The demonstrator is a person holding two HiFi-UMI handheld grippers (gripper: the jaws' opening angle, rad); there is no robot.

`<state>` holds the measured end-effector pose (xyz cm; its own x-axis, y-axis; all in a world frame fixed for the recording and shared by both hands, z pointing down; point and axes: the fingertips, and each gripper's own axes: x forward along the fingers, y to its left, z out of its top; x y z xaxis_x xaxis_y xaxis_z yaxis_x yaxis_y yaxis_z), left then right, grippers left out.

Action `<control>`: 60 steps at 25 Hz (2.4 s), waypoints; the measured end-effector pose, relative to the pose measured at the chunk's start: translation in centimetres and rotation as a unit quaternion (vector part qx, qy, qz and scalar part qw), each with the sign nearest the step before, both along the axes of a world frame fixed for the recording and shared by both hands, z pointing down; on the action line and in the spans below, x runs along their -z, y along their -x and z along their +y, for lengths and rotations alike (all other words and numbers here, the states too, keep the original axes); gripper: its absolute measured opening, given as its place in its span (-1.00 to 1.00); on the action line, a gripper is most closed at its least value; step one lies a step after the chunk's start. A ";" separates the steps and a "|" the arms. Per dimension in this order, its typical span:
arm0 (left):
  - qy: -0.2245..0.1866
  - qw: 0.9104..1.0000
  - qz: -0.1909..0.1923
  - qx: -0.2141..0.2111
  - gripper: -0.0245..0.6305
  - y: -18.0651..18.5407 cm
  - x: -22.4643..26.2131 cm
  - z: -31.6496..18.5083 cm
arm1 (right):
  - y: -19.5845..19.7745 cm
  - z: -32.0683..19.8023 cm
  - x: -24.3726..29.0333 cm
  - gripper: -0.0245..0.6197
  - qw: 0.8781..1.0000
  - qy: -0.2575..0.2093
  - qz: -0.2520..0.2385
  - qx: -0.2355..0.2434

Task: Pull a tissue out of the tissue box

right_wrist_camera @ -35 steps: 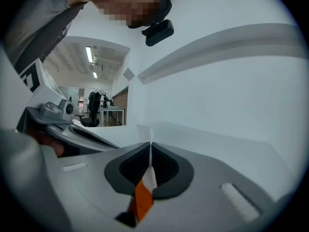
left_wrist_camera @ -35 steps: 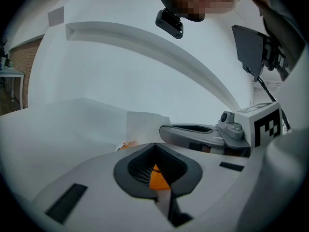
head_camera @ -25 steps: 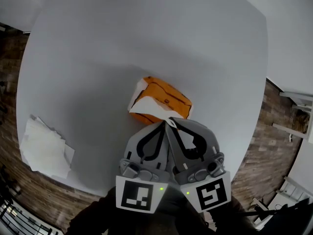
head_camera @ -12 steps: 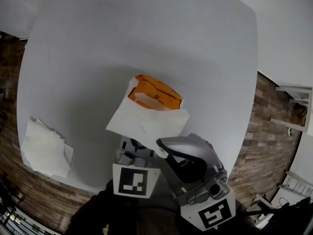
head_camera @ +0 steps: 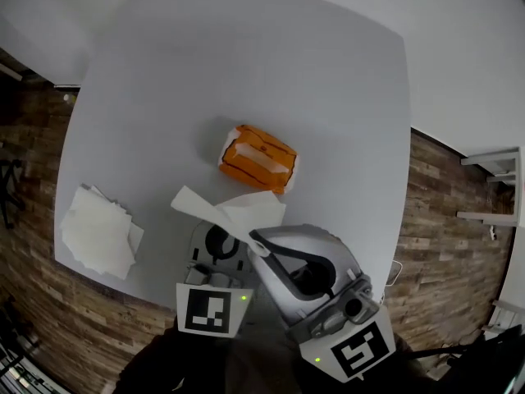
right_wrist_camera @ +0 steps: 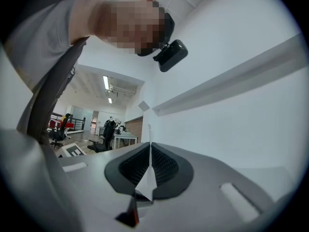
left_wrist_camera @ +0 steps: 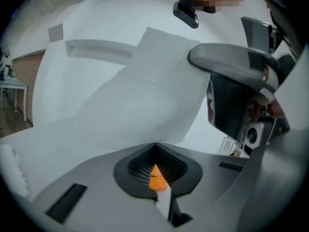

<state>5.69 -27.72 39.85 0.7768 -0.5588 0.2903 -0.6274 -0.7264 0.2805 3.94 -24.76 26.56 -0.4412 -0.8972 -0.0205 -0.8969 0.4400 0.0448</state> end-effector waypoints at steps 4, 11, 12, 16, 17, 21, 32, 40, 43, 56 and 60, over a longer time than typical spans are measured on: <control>-0.001 0.999 0.001 0.037 -0.93 4.2 3.2 3.8 | 1.5 2.8 0.7 -0.91 1.000 0.002 0.002 0.016; -0.018 0.991 -0.008 0.131 -0.93 12.3 6.0 8.8 | 5.8 4.2 -1.3 -0.91 0.998 0.038 -0.001 0.047; -0.021 0.990 -0.009 0.138 -0.93 13.3 6.3 8.9 | 6.6 3.9 -1.5 -0.91 0.998 0.042 -0.001 0.051; -0.030 0.990 -0.008 0.138 -0.93 16.6 7.4 8.7 | 10.3 1.8 -2.0 -0.91 0.998 0.040 0.011 0.054; -0.033 0.990 -0.007 0.138 -0.93 17.6 7.6 8.5 | 11.3 1.2 -2.1 -0.91 0.998 0.040 0.017 0.053; -0.036 0.988 -0.006 0.152 -0.93 23.4 7.9 6.5 | 16.4 -2.1 -2.2 -0.91 0.998 0.020 0.037 0.037; -0.004 0.974 -0.052 0.220 -0.93 40.9 3.3 2.9 | 32.1 -8.1 -15.3 -0.90 0.993 0.074 0.089 0.027; -0.002 0.975 -0.057 0.216 -0.93 44.5 2.3 2.1 | 38.3 -5.9 -20.9 -0.55 0.977 0.173 0.067 0.101; -0.003 0.978 -0.051 0.202 -0.93 43.9 2.7 2.5 | 38.6 -4.2 -20.6 -0.35 0.974 0.187 0.052 0.114; -0.076 0.985 -0.012 0.153 -0.93 34.4 9.1 8.5 | 26.2 7.3 -7.7 -0.27 0.986 0.127 -0.096 0.047; -0.112 0.989 0.014 0.098 -0.93 27.5 12.9 9.9 | 19.0 10.4 -1.1 -0.32 0.988 0.076 -0.130 -0.015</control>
